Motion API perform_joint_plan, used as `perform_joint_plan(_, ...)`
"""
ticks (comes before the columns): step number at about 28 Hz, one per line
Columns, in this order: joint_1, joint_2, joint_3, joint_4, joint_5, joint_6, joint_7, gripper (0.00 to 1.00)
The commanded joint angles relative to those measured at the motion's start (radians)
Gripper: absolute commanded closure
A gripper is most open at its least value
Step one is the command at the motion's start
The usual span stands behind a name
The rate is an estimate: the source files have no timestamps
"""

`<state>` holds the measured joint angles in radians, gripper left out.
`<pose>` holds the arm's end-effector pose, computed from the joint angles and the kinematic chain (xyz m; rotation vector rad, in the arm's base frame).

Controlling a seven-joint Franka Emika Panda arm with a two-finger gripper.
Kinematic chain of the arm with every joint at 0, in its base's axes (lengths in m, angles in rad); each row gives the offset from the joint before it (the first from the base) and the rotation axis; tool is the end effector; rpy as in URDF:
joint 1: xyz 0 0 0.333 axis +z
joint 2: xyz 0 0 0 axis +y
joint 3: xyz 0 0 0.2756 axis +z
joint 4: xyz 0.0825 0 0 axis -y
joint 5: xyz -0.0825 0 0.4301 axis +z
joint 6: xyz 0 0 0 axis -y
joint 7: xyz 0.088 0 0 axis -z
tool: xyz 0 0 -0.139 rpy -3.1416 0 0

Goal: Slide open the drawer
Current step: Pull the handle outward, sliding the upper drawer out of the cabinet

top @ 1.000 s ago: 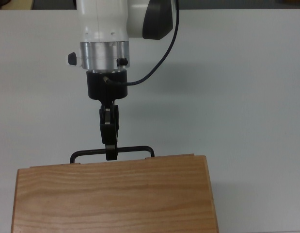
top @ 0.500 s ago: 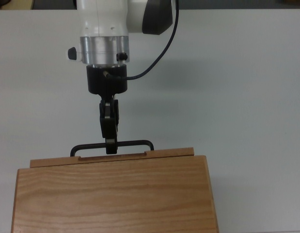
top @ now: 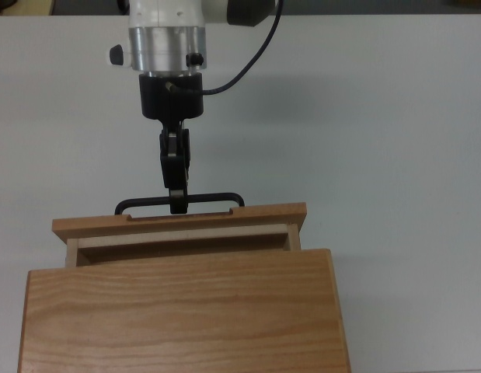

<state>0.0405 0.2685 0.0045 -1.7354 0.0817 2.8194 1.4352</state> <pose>0.7385 0.0298 0.4399 -1.8289 1.6321 -0.7314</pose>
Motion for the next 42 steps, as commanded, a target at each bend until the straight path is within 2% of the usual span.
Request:
perform_joint_plan(1, 0.006, -0.097, 0.003, -0.079, 0.007, 0.003, -0.002, 1.00)
perform_joint_plan(7, 0.006, -0.127, 0.000, -0.124, 0.006, -0.011, -0.009, 1.00)
perform_joint_plan(19, 0.004, -0.186, -0.006, -0.122, 0.004, -0.170, -0.012, 1.00)
perform_joint_plan(31, 0.004, -0.201, -0.008, -0.121, -0.033, -0.279, -0.012, 1.00)
perform_joint_plan(35, 0.004, -0.203, -0.008, -0.121, -0.059, -0.314, -0.010, 1.00)
perform_joint_plan(42, 0.004, -0.209, -0.008, -0.119, -0.072, -0.370, -0.012, 1.00)
